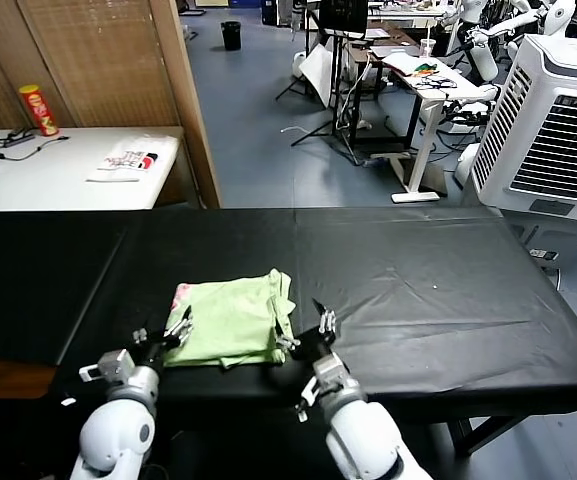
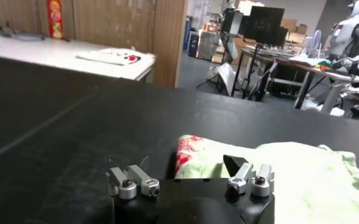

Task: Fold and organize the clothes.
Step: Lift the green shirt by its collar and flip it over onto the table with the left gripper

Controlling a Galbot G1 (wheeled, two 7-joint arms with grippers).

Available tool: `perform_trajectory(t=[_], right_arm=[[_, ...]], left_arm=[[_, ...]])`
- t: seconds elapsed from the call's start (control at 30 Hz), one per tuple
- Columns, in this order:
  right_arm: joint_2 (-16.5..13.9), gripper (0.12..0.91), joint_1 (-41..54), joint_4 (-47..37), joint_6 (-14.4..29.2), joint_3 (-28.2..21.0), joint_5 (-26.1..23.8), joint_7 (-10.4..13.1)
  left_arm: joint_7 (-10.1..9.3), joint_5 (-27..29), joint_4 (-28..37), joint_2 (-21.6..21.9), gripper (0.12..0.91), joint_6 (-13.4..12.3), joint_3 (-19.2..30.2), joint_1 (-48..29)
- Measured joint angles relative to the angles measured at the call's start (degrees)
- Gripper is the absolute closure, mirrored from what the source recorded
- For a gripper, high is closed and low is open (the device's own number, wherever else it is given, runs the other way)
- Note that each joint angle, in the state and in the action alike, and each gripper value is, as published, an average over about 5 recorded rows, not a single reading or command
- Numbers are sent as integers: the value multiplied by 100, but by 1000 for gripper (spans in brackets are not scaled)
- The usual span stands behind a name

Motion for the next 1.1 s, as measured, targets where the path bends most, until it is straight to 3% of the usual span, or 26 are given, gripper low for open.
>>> perform_trajectory(t=[0.3, 0.6, 0.7, 1.0, 1.1], right_arm=[[-39, 227, -126, 175, 96, 97, 268, -68], [-46, 227, -192, 253, 177, 128, 280, -141], [-44, 227, -206, 269, 187, 143, 280, -149], [-12, 227, -274, 284, 210, 166, 254, -157], [-2, 227, -303, 287, 222, 193, 214, -156]], left_arm=[[-28, -900, 111, -217, 232, -176, -165, 31], [-129, -1645, 246, -518, 239, -542, -238, -9], [-176, -1730, 296, -595, 315, -641, -241, -12], [-189, -1636, 373, -734, 799, -709, -238, -91], [-170, -1436, 346, -694, 879, -650, -235, -149]])
